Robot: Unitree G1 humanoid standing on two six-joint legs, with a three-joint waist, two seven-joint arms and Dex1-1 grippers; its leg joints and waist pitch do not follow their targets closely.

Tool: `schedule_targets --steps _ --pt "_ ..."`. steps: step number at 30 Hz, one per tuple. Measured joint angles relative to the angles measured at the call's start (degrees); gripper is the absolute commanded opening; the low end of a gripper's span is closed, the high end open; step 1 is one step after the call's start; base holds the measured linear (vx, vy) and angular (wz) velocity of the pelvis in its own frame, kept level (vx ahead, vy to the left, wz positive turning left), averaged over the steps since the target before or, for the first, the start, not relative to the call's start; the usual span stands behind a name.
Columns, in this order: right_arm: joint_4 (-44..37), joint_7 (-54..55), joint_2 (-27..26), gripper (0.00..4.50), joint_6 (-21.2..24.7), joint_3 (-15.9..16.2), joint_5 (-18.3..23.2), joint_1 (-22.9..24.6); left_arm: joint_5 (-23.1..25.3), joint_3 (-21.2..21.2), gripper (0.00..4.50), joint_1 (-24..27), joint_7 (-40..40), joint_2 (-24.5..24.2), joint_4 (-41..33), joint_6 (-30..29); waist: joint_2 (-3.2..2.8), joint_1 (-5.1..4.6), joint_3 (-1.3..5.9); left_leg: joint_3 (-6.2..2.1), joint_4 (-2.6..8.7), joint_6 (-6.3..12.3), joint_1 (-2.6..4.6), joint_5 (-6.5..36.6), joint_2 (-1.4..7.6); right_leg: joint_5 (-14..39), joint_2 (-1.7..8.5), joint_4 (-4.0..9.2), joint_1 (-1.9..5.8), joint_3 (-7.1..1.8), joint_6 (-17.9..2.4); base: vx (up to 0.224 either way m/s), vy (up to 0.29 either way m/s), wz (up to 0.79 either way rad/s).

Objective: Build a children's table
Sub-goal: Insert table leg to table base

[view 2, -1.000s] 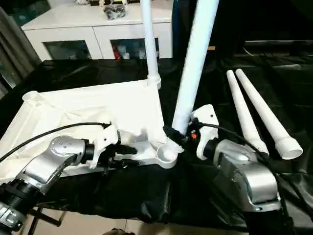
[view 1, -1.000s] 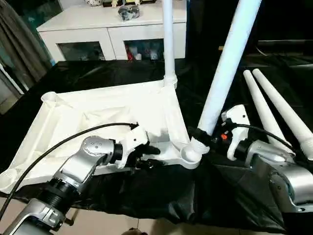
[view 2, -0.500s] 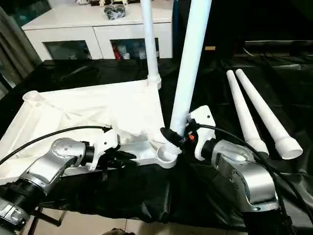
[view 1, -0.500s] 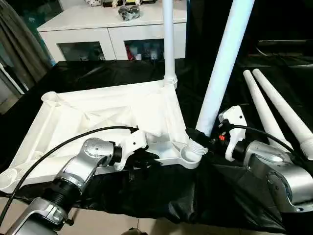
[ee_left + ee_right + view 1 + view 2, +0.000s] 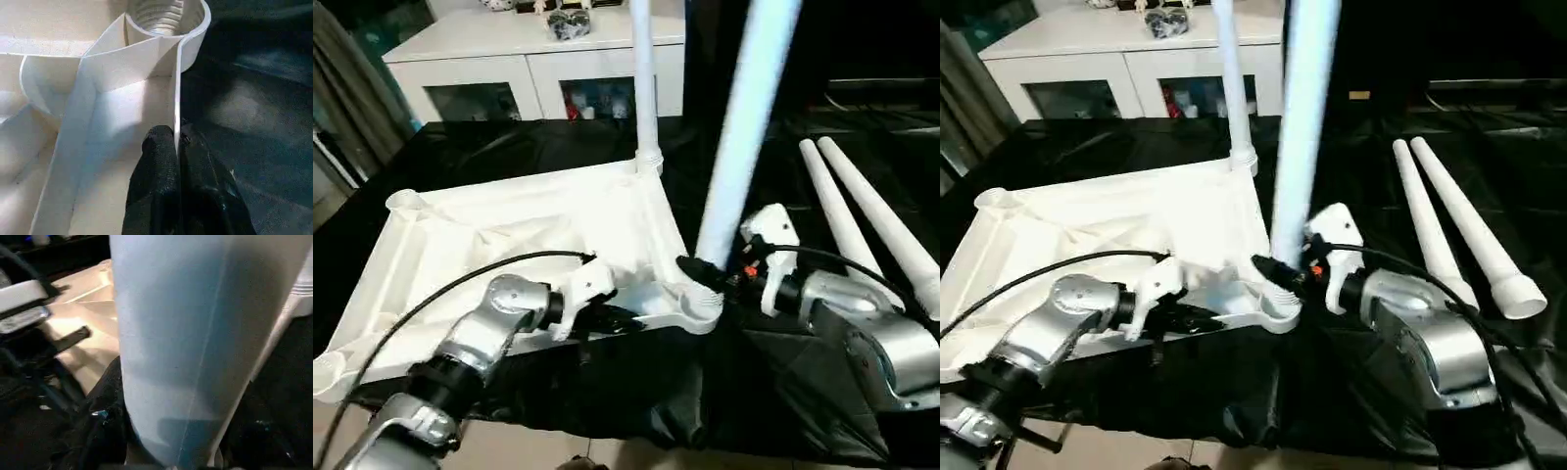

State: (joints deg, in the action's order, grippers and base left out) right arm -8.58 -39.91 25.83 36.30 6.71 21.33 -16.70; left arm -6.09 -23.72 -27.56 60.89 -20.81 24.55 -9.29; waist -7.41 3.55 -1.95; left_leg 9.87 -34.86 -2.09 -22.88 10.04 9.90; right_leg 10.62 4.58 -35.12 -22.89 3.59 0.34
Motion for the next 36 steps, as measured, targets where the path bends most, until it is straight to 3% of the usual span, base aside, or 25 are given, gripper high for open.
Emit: schedule_targets --steps 9,24,36 --pt "4.48 -1.8 0.88 1.91 -1.24 1.73 -2.92 -1.76 2.96 -0.19 0.0 -1.84 -9.83 6.04 -0.03 -5.51 0.4 0.16 0.05 0.09 -0.02 0.02 0.02 -0.01 -0.03 0.12 0.11 0.0 0.08 0.01 0.22 0.0 0.0 0.0" --pt "12.57 -0.11 -0.8 1.91 -8.0 1.25 -5.52 -5.19 2.4 0.88 0.0 0.82 -7.45 5.09 -3.04 -4.07 0.44 0.34 0.1 0.09 0.02 0.03 -0.06 -0.01 -0.02 0.06 0.12 0.04 0.02 0.05 0.08 0.0 0.0 0.0" --pt "13.79 -0.67 -1.08 1.91 -9.28 0.85 -5.53 -5.13 2.27 1.39 0.0 1.36 -6.16 4.08 -3.39 -3.99 0.57 -0.05 0.07 0.09 0.07 0.03 -0.02 0.0 -0.02 0.16 0.12 0.02 0.01 0.05 0.25 0.0 0.0 0.0"
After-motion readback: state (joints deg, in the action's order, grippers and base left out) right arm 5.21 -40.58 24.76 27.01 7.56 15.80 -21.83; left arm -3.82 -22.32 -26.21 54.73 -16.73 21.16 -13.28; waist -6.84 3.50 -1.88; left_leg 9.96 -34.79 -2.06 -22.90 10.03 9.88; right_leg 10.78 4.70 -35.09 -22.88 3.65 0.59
